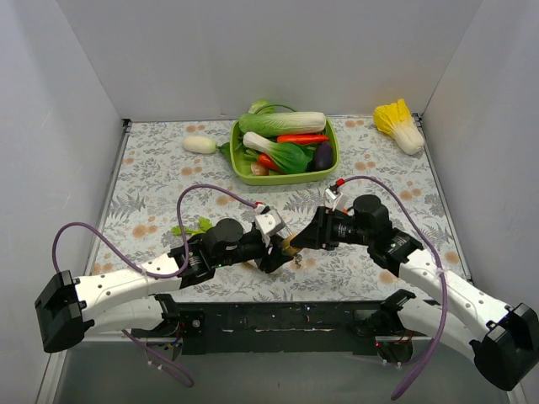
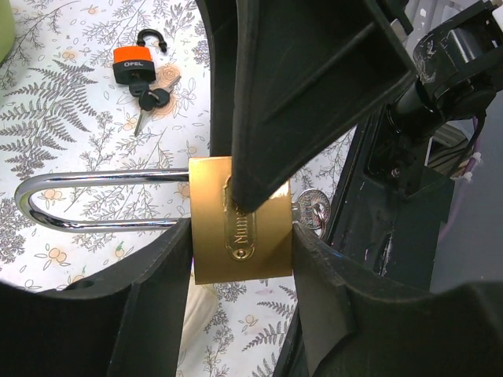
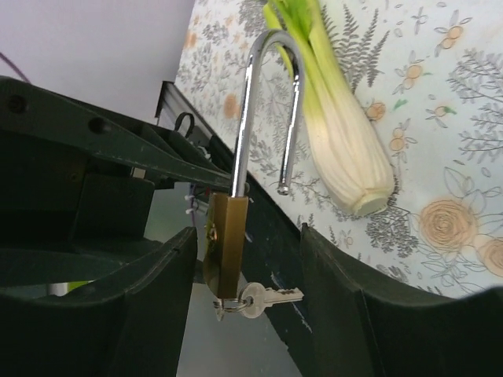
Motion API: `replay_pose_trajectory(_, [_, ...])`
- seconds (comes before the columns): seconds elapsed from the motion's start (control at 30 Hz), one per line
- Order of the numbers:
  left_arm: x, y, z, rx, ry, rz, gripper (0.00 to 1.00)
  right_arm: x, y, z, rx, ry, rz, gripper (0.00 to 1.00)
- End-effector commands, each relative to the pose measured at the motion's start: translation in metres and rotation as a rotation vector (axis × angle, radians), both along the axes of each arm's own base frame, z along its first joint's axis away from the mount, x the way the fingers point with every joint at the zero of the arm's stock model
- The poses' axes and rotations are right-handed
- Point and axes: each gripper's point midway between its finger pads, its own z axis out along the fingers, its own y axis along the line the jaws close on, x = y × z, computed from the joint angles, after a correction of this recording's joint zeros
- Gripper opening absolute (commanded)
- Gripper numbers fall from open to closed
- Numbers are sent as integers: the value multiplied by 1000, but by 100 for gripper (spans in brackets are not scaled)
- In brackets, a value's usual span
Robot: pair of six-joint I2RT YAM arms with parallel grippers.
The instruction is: Unlock with the key
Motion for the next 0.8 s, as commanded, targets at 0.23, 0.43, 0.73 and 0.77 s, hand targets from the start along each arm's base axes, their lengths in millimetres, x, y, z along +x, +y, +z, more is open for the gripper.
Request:
replay_pose_trajectory(0.23, [4,-3,31,-97,-88,-5,0,-21,17,22,170,12,188,41])
replay_pose_trajectory(0.43, [8,-1,41,-129,-87,30,23,-16,15,16,144,-4,165,1])
replay_pose_trajectory(0.73, [41,32,92,-397,163,300,98,2,2,20,257,-121,-1,1])
replay_pose_trajectory(0.77, [42,34,93,-415,199,314,98,4,2,35,317,-180,-8,1])
